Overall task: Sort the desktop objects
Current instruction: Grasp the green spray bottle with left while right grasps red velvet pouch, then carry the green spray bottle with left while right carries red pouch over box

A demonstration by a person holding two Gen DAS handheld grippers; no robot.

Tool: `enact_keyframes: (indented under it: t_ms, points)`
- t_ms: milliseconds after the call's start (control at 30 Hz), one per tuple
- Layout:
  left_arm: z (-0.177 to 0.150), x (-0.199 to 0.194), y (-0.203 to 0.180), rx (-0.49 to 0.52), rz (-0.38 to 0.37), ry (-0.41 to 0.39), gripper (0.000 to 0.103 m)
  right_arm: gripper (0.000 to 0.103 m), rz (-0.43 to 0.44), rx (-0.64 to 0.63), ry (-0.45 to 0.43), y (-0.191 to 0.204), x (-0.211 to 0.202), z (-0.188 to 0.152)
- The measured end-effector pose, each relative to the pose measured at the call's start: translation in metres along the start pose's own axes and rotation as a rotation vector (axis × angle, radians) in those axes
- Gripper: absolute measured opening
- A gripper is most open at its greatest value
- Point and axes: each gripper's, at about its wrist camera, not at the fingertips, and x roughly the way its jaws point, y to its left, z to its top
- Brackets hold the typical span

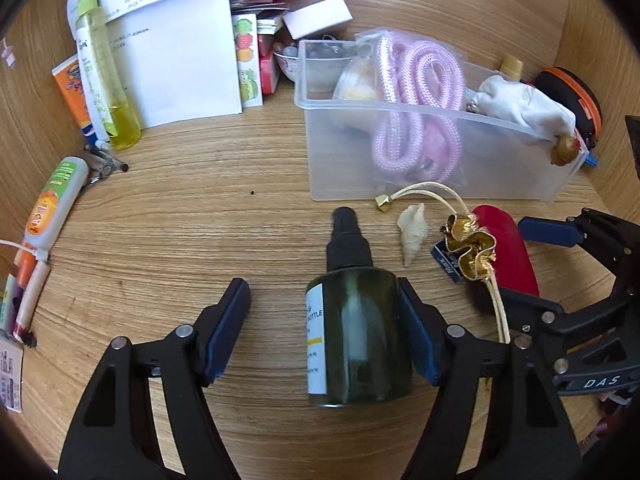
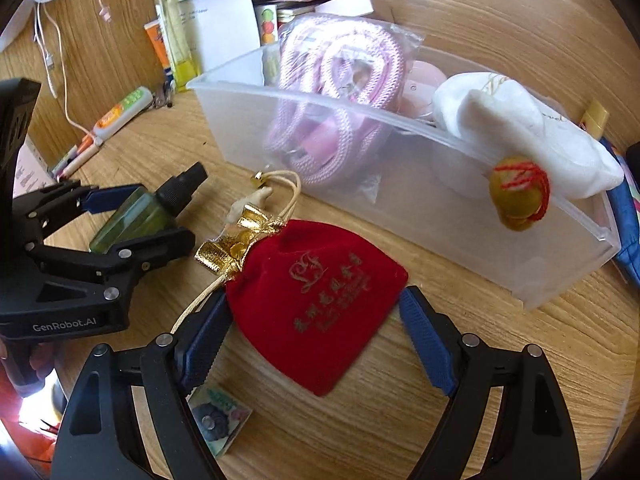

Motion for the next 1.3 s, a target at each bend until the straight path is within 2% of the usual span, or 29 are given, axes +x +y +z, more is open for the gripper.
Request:
enact_keyframes:
  t_ms: [67,167,233,400,533,900,1300]
  points:
    - [-0.002,-0.002,-0.001,0.005,0.020,-0.010,0.066,0.078,0.003,-0.001,-0.007,-0.001,0.001,0.001]
    - [-0.003,-0.001,-0.005,0.026,0.033,-0.010,0.059,0.067,0.005,-0.025,-0.013,0.002,0.001,0.001]
    - [-0.003,-0.001,-0.007,0.032,0.028,-0.014,0.057,0.056,0.004,-0.040,-0.018,0.003,0.001,0.001]
    - [-0.006,-0.004,-0.003,0.014,0.015,-0.021,0.043,0.034,0.006,-0.038,-0.028,0.002,0.000,0.001]
    - [-0.008,-0.008,0.003,-0.016,0.017,-0.031,0.041,0.022,0.032,-0.013,-0.031,-0.004,-0.003,0.001]
    - [-0.007,-0.020,0.030,-0.107,-0.013,-0.045,0.041,0.019,0.020,-0.024,-0.109,0.003,-0.037,-0.002]
    - [0.003,-0.047,0.007,-0.042,-0.051,-0.102,0.041,0.020,0.006,-0.008,-0.161,0.002,-0.069,-0.002]
